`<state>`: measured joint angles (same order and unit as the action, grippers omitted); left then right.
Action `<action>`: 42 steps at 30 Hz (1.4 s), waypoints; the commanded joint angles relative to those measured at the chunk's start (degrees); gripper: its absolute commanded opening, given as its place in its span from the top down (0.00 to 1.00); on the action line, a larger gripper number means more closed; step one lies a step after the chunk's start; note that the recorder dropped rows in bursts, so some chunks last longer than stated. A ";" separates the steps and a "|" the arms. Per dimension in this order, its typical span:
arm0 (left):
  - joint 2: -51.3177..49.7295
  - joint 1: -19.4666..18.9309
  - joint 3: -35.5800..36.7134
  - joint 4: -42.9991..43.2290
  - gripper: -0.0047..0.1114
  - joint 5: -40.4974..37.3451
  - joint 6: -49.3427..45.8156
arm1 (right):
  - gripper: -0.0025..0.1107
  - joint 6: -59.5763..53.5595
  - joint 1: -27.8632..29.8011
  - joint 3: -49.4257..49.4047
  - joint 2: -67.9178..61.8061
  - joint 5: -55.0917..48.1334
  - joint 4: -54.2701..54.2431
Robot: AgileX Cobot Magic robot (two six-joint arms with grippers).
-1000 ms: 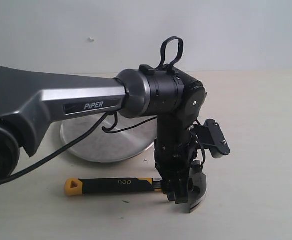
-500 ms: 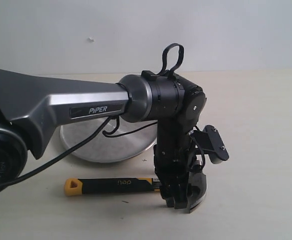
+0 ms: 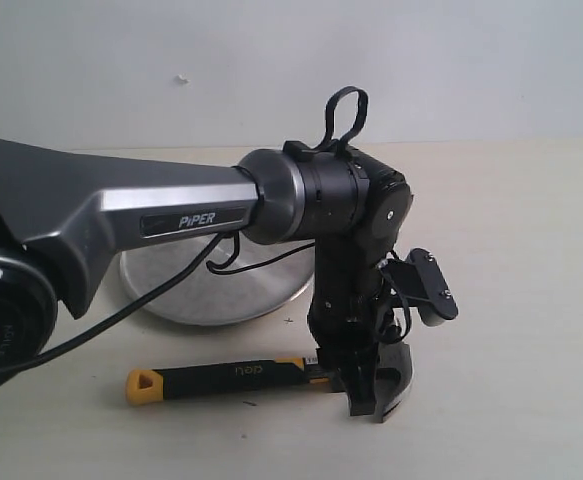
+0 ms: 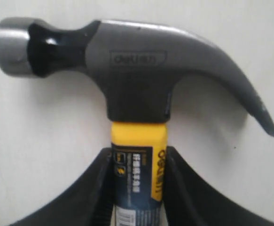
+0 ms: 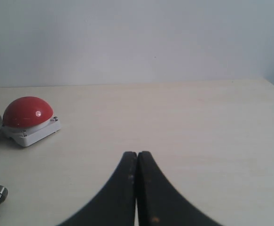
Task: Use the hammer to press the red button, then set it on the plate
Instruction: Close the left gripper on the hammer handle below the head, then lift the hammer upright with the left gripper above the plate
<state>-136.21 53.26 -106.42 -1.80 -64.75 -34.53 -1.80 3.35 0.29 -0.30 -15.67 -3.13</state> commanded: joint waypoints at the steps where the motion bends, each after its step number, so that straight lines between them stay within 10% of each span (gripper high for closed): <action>1: -1.14 0.13 0.25 -0.34 0.96 0.05 0.19 | 0.98 -0.01 0.43 -0.29 0.30 0.64 -0.03; 20: 14.57 0.02 0.25 7.15 0.96 3.97 8.55 | 0.98 -0.01 0.43 -0.29 0.30 0.64 0.23; 33: 26.42 0.02 1.60 16.88 0.96 23.43 33.37 | 0.98 -0.01 0.43 -0.29 0.30 0.64 0.08; 42: 32.88 0.02 17.11 19.56 0.96 48.27 43.05 | 0.98 -0.01 0.43 -0.29 0.30 0.64 0.24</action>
<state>-106.22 53.26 -93.45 16.53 -28.04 6.13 -1.80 3.35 0.29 -0.30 -15.67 -3.13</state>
